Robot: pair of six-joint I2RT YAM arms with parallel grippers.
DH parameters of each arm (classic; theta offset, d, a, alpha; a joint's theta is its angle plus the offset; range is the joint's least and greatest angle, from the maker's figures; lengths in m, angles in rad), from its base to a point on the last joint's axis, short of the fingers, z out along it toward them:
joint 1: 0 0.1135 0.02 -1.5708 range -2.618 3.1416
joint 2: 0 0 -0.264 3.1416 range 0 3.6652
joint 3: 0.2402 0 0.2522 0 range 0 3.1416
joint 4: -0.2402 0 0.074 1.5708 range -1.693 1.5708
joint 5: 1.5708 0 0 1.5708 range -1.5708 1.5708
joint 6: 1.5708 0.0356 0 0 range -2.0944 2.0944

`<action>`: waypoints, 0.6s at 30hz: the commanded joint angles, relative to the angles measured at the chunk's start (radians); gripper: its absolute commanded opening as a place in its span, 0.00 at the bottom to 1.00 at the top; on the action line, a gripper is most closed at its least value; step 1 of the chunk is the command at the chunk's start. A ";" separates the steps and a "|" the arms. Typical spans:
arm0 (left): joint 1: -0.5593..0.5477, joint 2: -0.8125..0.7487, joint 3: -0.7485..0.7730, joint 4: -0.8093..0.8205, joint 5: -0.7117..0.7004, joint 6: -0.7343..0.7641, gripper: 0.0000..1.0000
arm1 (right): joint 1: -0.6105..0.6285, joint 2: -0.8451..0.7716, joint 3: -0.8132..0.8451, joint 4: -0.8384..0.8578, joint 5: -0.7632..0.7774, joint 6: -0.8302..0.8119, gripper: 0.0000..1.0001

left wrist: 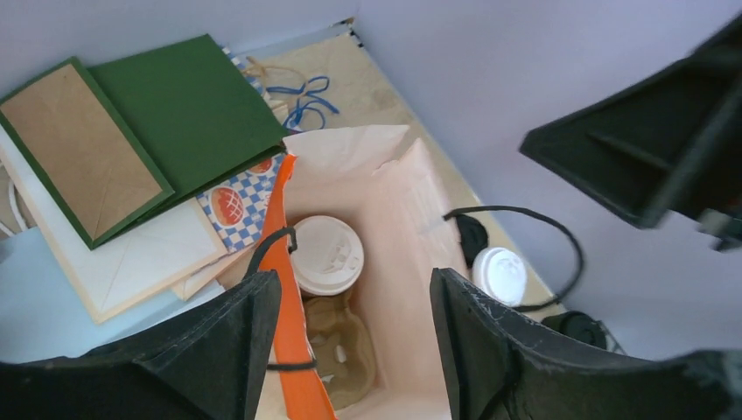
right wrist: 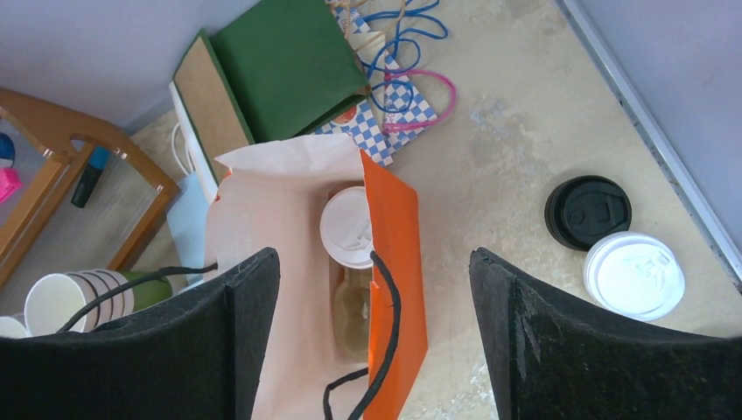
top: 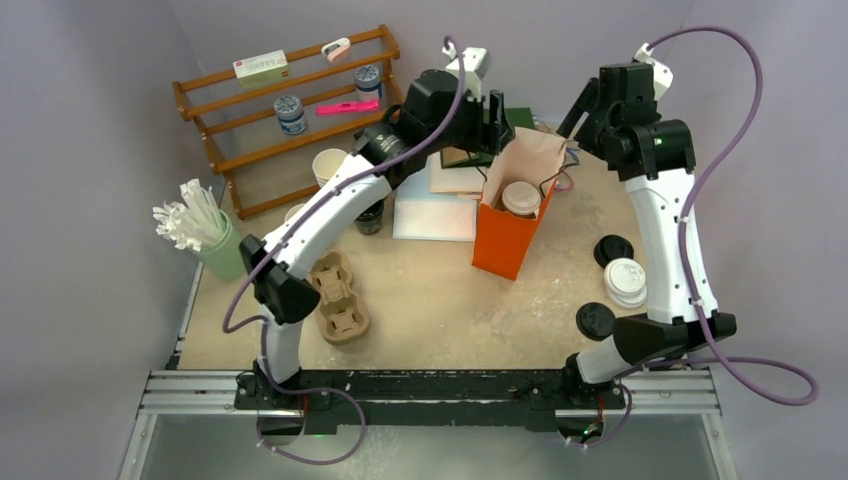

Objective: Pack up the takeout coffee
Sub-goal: Move the takeout bag to the center of the board, then pick up the coffee cup from the center of the board.

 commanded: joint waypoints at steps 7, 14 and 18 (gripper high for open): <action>0.002 -0.267 -0.206 0.159 0.148 -0.163 0.61 | -0.002 -0.056 0.011 0.052 -0.081 -0.032 0.81; 0.111 -0.471 -0.314 -0.056 0.008 -0.107 0.58 | 0.027 -0.060 0.041 0.148 -0.380 -0.090 0.69; 0.244 -0.608 -0.459 -0.162 -0.112 -0.088 0.51 | 0.182 0.035 0.216 0.073 -0.314 -0.141 0.68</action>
